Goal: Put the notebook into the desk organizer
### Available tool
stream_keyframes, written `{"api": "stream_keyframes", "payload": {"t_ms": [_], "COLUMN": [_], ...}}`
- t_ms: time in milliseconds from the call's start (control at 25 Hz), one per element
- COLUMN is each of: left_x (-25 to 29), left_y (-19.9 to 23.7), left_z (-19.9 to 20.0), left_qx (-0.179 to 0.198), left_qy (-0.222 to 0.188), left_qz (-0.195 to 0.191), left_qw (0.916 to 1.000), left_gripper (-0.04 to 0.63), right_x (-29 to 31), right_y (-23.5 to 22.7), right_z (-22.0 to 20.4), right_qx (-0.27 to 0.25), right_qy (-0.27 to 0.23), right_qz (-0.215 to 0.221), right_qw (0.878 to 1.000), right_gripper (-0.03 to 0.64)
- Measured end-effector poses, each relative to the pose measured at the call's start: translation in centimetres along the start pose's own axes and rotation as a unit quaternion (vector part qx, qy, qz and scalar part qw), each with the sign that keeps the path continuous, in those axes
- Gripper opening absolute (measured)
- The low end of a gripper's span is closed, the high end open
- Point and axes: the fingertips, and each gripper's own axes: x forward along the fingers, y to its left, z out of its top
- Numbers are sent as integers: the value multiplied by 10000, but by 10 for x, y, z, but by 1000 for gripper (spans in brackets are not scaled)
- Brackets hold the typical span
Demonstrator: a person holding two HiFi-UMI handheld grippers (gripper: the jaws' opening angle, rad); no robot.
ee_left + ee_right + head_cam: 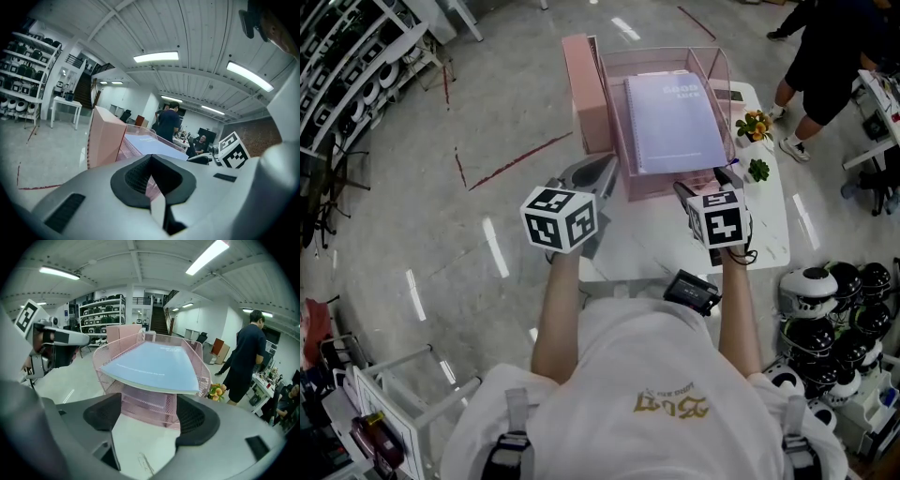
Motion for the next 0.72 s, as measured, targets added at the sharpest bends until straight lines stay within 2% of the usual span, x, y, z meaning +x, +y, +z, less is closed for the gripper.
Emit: {"api": "stream_keyframes", "payload": {"t_ms": [160,360,400,480,600,680,720], "left_x": [-5,-13,-12,-14,-18,-19,-19], "left_y": [-4,-9,-10,-13,-17,-20,-21], "left_z": [-4,-10,-11,-14,-17,-19,-20], "left_qx": [15,24,11,-20,-24,-22,-19], "left_qy": [-60,-143,-162,-191,-217,-217,-215], "left_qz": [19,66,56,53,54,30,24], "left_qw": [10000,9999,9999,9998,9997,9998,9998], "left_gripper": [18,18,18,18,18,18,18], "right_x": [-11,-22,-26,-34,-48,-58,-61], "right_y": [6,17,18,25,33,34,34], "right_z": [-7,-2,0,6,20,28,30], "right_qx": [224,781,890,1119,1495,1605,1599], "right_qy": [-153,-716,-849,-1169,-1711,-2046,-2172], "right_qz": [58,335,419,666,1014,1083,1078], "right_qw": [9996,9938,9915,9846,9686,9595,9569], "right_gripper": [376,331,303,196,113,24,12]}}
